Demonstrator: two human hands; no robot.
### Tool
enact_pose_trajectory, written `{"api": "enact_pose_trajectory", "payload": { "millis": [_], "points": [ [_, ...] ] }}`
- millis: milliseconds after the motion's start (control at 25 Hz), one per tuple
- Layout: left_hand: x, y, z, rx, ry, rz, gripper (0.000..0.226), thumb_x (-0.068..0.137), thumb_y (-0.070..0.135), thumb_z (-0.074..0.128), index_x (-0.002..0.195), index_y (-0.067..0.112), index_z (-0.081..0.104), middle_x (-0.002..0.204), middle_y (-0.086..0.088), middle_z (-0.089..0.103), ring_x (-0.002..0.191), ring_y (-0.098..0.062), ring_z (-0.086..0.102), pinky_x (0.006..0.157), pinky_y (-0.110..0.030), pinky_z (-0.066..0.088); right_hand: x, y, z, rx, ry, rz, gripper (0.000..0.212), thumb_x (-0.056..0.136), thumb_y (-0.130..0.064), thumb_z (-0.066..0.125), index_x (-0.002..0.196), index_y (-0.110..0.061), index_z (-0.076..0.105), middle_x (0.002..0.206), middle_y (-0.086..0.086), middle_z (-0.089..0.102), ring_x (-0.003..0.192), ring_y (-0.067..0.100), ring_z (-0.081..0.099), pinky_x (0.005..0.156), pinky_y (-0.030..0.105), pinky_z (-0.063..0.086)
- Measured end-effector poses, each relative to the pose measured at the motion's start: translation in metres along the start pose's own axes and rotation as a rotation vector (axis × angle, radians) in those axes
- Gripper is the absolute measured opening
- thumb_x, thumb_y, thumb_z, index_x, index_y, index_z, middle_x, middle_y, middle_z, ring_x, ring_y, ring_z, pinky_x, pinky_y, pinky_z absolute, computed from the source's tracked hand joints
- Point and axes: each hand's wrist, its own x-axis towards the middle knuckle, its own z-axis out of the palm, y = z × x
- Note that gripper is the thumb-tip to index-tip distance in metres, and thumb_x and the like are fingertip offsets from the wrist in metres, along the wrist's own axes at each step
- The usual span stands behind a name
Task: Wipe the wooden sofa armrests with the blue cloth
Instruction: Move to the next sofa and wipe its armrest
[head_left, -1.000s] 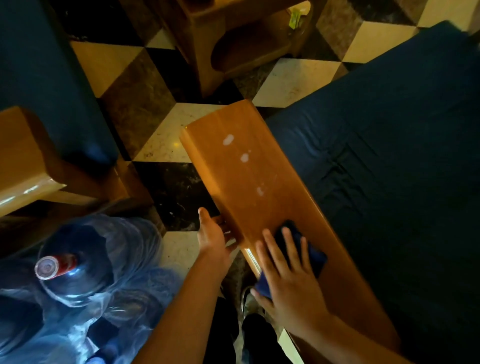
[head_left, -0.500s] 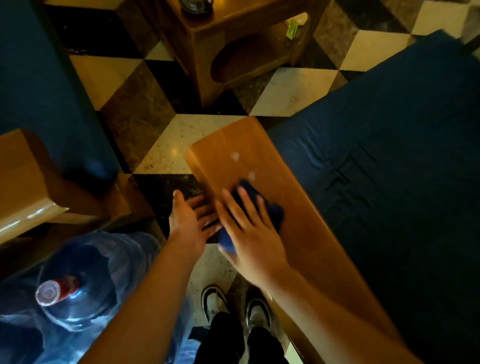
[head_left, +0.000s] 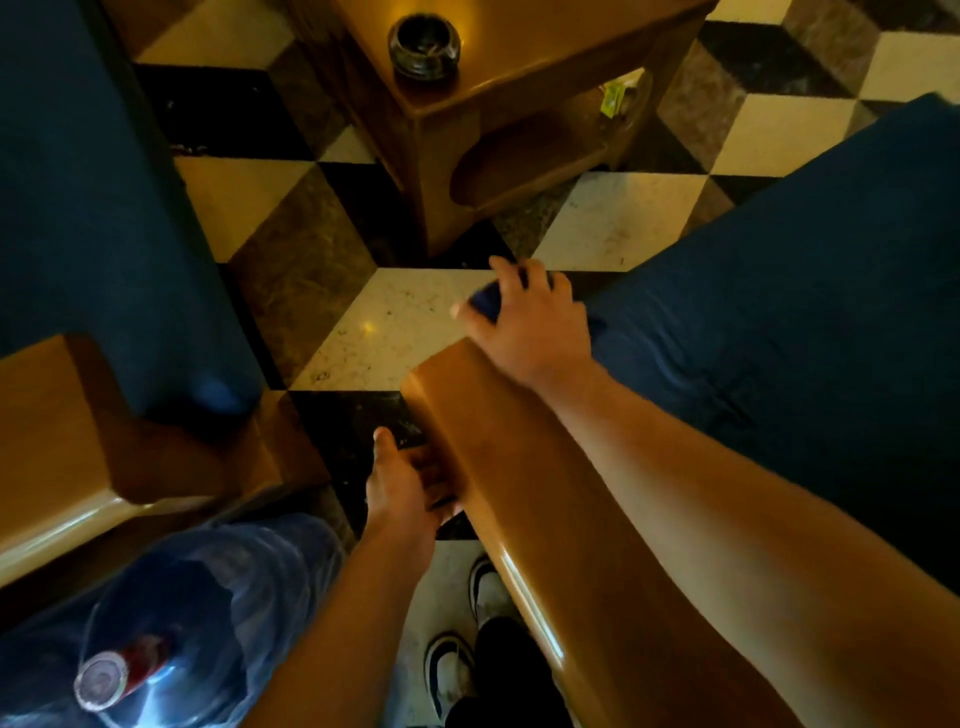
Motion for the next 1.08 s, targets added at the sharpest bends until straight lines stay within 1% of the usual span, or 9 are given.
{"api": "enact_pose_trajectory", "payload": {
  "millis": [120, 240, 360, 440, 600, 680, 800, 960, 1080],
  "points": [
    [0.007, 0.013, 0.005, -0.011, 0.027, 0.014, 0.066, 0.104, 0.064, 0.029, 0.102, 0.008, 0.065, 0.102, -0.019, 0.074, 0.098, -0.035, 0.072, 0.085, -0.05, 0.057, 0.036, 0.02, -0.007, 0.365, 0.008, 0.187, 0.049, 0.097, -0.055, 0.051, 0.132, -0.022, 0.055, 0.128, 0.01, 0.064, 0.122, 0.038, 0.058, 0.087, 0.04, 0.045],
    [0.0, 0.019, 0.0, 0.008, 0.027, -0.01, 0.067, 0.104, 0.064, 0.028, 0.1, 0.009, 0.066, 0.102, -0.019, 0.074, 0.099, -0.036, 0.072, 0.091, -0.053, 0.057, -0.038, 0.051, -0.021, 0.614, 0.02, 0.229, 0.051, 0.1, -0.06, 0.049, 0.145, -0.035, 0.05, 0.136, -0.003, 0.061, 0.134, 0.023, 0.052, 0.095, 0.031, 0.039],
    [-0.003, 0.02, -0.001, -0.03, 0.022, -0.047, 0.067, 0.105, 0.063, 0.026, 0.098, 0.011, 0.067, 0.1, -0.018, 0.075, 0.099, -0.036, 0.072, 0.09, -0.053, 0.058, -0.134, 0.061, -0.007, 0.086, -0.04, -0.033, 0.077, 0.097, -0.074, 0.033, 0.163, -0.04, 0.01, 0.172, -0.01, 0.011, 0.16, 0.022, 0.005, 0.123, 0.047, 0.021],
    [-0.002, 0.02, -0.002, -0.048, 0.007, -0.065, 0.07, 0.104, 0.064, 0.025, 0.105, 0.008, 0.067, 0.1, -0.019, 0.075, 0.097, -0.036, 0.072, 0.085, -0.049, 0.058, -0.157, 0.045, 0.015, -0.203, -0.016, -0.249, 0.081, 0.098, -0.076, 0.026, 0.164, -0.032, 0.007, 0.173, -0.008, -0.001, 0.159, 0.029, -0.009, 0.124, 0.06, 0.013],
    [0.005, 0.024, -0.007, -0.101, -0.023, -0.038, 0.071, 0.104, 0.064, 0.027, 0.114, 0.007, 0.068, 0.101, -0.017, 0.075, 0.093, -0.034, 0.072, 0.075, -0.045, 0.058, -0.1, -0.033, 0.041, -0.225, 0.043, -0.304, 0.082, 0.098, -0.07, 0.037, 0.163, -0.023, 0.019, 0.173, 0.001, 0.012, 0.159, 0.036, -0.005, 0.124, 0.065, 0.012],
    [0.003, 0.017, -0.011, -0.131, -0.083, -0.059, 0.072, 0.103, 0.067, 0.026, 0.13, 0.013, 0.066, 0.118, -0.016, 0.075, 0.107, -0.036, 0.071, 0.086, -0.051, 0.058, -0.094, -0.055, 0.045, -0.179, 0.066, -0.197, 0.084, 0.099, -0.061, 0.044, 0.164, -0.017, 0.013, 0.173, 0.004, 0.008, 0.159, 0.035, -0.005, 0.125, 0.061, 0.009],
    [-0.015, -0.019, -0.019, -0.112, -0.152, -0.124, 0.076, 0.102, 0.069, 0.025, 0.141, 0.015, 0.06, 0.134, -0.016, 0.069, 0.124, -0.036, 0.064, 0.107, -0.055, 0.049, -0.163, -0.033, 0.062, -0.176, 0.086, -0.189, 0.084, 0.099, -0.042, 0.054, 0.164, -0.015, 0.008, 0.174, 0.004, 0.004, 0.159, 0.033, -0.004, 0.125, 0.059, 0.015],
    [-0.047, -0.088, -0.027, 0.079, -0.13, -0.16, 0.08, 0.1, 0.072, 0.021, 0.13, 0.009, 0.061, 0.124, -0.018, 0.068, 0.113, -0.035, 0.066, 0.09, -0.05, 0.053, -0.293, 0.037, 0.073, -0.196, 0.079, -0.111, 0.094, 0.091, -0.038, 0.066, 0.165, -0.019, 0.01, 0.174, 0.002, 0.004, 0.159, 0.032, -0.003, 0.125, 0.059, 0.018],
    [-0.076, -0.14, -0.033, 0.18, -0.145, -0.215, 0.079, 0.1, 0.072, 0.018, 0.115, 0.009, 0.064, 0.116, -0.02, 0.069, 0.1, -0.036, 0.068, 0.082, -0.05, 0.054, -0.37, 0.072, 0.085, -0.224, 0.119, -0.044, 0.076, 0.099, -0.035, 0.057, 0.164, -0.021, 0.019, 0.173, 0.003, 0.013, 0.159, 0.035, 0.008, 0.122, 0.059, 0.027]
  ]
}}
